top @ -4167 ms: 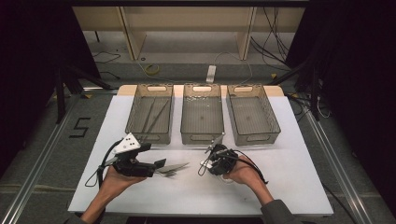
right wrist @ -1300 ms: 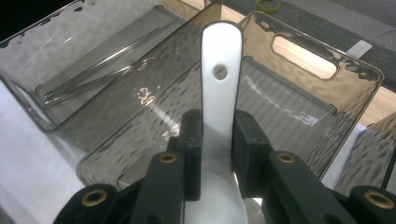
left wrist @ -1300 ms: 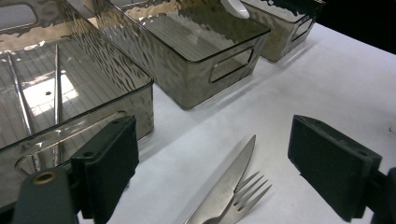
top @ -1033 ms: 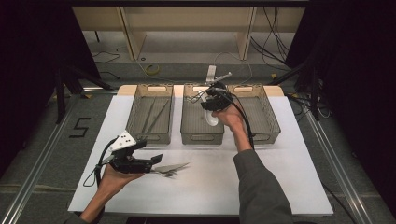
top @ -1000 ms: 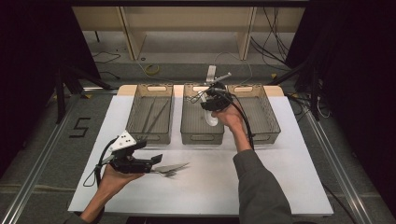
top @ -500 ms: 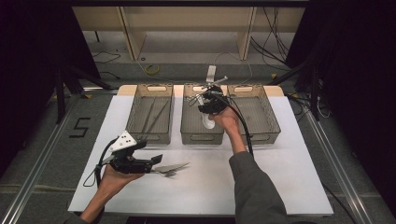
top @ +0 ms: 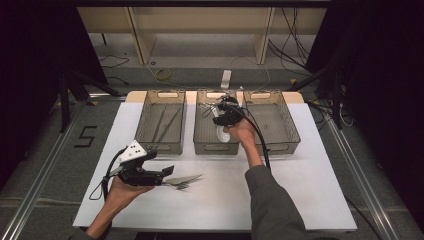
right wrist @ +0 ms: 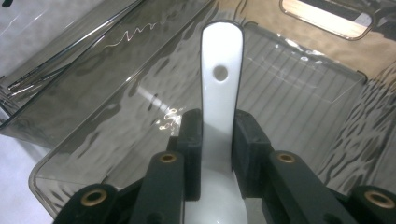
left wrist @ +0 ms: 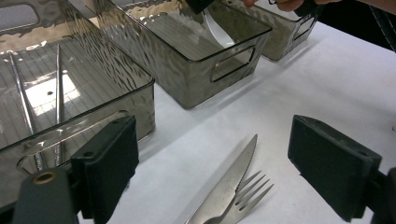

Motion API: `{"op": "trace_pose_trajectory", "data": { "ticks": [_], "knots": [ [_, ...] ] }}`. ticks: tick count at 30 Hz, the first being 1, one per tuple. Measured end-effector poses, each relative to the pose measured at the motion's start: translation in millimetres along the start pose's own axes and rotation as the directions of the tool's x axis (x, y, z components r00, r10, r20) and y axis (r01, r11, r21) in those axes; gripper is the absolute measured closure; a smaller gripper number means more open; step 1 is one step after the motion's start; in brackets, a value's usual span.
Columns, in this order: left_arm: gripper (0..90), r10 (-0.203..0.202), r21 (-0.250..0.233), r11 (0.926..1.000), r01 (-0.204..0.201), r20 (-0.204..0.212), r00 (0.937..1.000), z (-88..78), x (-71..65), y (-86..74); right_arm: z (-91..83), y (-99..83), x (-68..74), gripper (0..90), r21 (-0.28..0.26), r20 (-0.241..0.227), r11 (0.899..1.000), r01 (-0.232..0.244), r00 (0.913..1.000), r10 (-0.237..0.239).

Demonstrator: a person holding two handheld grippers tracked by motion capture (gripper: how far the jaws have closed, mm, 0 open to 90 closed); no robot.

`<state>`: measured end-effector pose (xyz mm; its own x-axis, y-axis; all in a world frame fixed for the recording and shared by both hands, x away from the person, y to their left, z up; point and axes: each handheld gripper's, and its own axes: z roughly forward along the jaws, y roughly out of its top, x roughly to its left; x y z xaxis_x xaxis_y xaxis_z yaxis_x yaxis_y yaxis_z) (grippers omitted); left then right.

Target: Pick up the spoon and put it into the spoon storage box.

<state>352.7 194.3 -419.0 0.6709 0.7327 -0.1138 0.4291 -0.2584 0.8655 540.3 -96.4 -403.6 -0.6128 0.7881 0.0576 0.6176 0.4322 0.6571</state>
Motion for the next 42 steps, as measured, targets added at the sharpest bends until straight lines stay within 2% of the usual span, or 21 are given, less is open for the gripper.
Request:
{"op": "trace_pose_trajectory", "data": {
  "ticks": [6, 13, 16, 19, 24, 29, 35, 37, 40, 42],
  "knots": [
    [15.7, -0.003, 0.004, 1.0, 0.003, 0.001, 1.0, 0.2, -0.2, -0.2, 5.6, -4.0, -1.1, 75.5, 0.012, -0.018, 1.0, -0.023, 0.9996, 0.023],
    [15.7, -0.003, 0.0, 1.0, 0.003, 0.002, 1.0, 0.0, 0.0, 0.2, 12.2, -9.5, -4.1, 74.2, 0.039, -0.019, 0.998, -0.04, 0.999, 0.041],
    [15.7, -0.004, 0.004, 1.0, 0.004, 0.001, 1.0, 0.2, -0.2, -0.2, 11.8, -8.6, -4.5, 65.1, 0.027, -0.021, 0.998, -0.061, 0.9979, 0.062],
    [15.7, -0.005, 0.009, 0.9999, 0.005, 0.0, 1.0, 0.4, 0.4, -0.1, 7.9, -6.5, -6.1, 62.0, 0.01, -0.01, 0.998, -0.064, 0.9979, 0.064],
    [15.7, -0.016, 0.035, 0.9992, 0.016, -0.013, 0.9998, 3.0, 1.2, -1.1, -0.5, -6.8, -10.0, 51.7, -0.006, -0.017, 0.997, -0.074, 0.9971, 0.074],
    [15.7, -0.024, 0.061, 0.9978, 0.026, -0.021, 0.9995, 5.1, 3.4, -1.8, -11.2, -11.2, -7.8, 46.0, -0.007, -0.044, 0.999, -0.04, 0.9983, 0.039],
    [15.7, -0.03, 0.102, 0.9943, 0.032, -0.026, 0.9992, 7.9, 5.1, -2.5, -36.6, -23.9, -3.3, 39.2, -0.058, -0.087, 0.998, 0.0, 0.9962, -0.005],
    [15.7, -0.045, 0.113, 0.9925, 0.048, -0.033, 0.9985, 9.4, 6.3, -2.8, -46.0, -30.0, -2.2, 37.3, -0.075, -0.072, 0.997, 0.013, 0.9973, -0.019],
    [15.7, -0.044, 0.132, 0.9899, 0.051, -0.051, 0.9977, 10.4, 9.3, -2.6, -59.2, -41.0, -1.4, 35.7, -0.106, -0.087, 0.994, 0.011, 0.996, -0.02],
    [15.7, -0.062, 0.144, 0.9872, 0.069, -0.055, 0.9966, 10.9, 11.4, -3.0, -67.2, -48.7, 0.5, 34.4, -0.114, -0.096, 0.993, 0.016, 0.995, -0.027]
  ]
}}
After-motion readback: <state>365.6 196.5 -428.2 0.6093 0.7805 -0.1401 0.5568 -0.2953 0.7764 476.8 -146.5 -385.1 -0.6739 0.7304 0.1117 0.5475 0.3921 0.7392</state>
